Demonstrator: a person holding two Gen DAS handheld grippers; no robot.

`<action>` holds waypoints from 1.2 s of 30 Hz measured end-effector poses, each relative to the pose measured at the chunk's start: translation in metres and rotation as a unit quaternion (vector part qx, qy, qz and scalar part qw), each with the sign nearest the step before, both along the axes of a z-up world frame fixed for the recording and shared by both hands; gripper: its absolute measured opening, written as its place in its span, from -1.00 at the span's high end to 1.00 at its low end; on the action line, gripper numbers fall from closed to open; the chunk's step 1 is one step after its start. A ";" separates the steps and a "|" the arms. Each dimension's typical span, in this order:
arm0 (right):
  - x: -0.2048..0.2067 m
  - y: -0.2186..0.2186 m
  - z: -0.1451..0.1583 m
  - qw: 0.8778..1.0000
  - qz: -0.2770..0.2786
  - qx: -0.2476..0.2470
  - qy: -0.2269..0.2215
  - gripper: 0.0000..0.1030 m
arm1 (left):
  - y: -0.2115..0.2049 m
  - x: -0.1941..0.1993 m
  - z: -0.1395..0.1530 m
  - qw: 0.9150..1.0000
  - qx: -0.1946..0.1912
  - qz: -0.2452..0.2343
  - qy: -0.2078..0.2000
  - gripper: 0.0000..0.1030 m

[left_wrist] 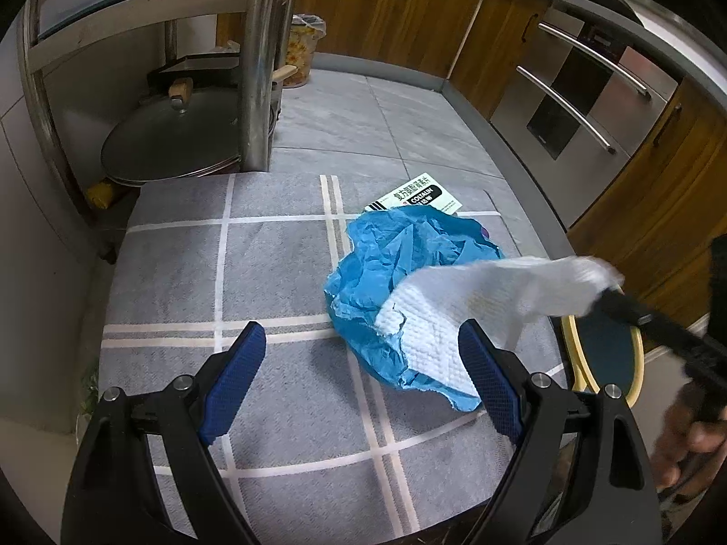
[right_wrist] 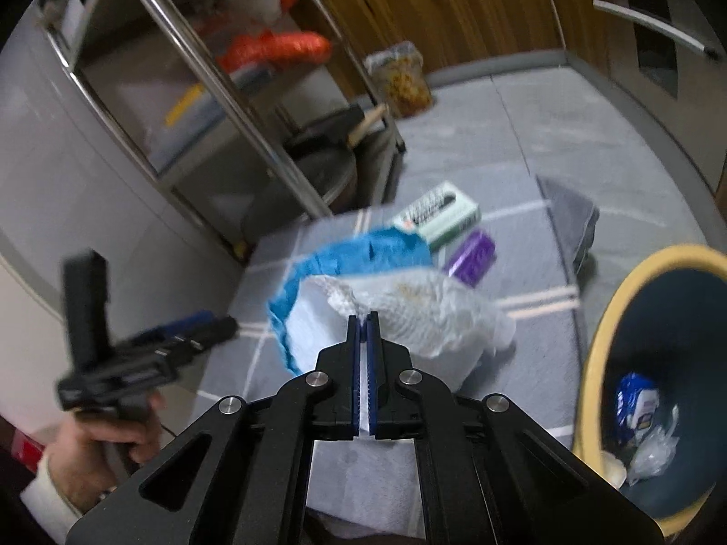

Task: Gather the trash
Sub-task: 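Lift the white tissue with the right gripper while the left gripper grasps the blue cloth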

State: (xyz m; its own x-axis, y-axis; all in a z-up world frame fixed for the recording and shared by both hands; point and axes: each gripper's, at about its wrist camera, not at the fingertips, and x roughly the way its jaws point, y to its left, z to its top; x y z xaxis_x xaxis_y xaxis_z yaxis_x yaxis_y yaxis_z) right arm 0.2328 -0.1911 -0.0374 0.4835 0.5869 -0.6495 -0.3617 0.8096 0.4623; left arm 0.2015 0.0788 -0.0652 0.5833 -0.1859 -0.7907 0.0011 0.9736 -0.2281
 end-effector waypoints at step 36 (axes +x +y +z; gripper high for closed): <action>-0.057 -0.111 0.093 0.990 -0.080 0.071 -0.097 0.93 | -0.013 0.027 -0.007 0.997 -0.077 0.013 0.021 1.00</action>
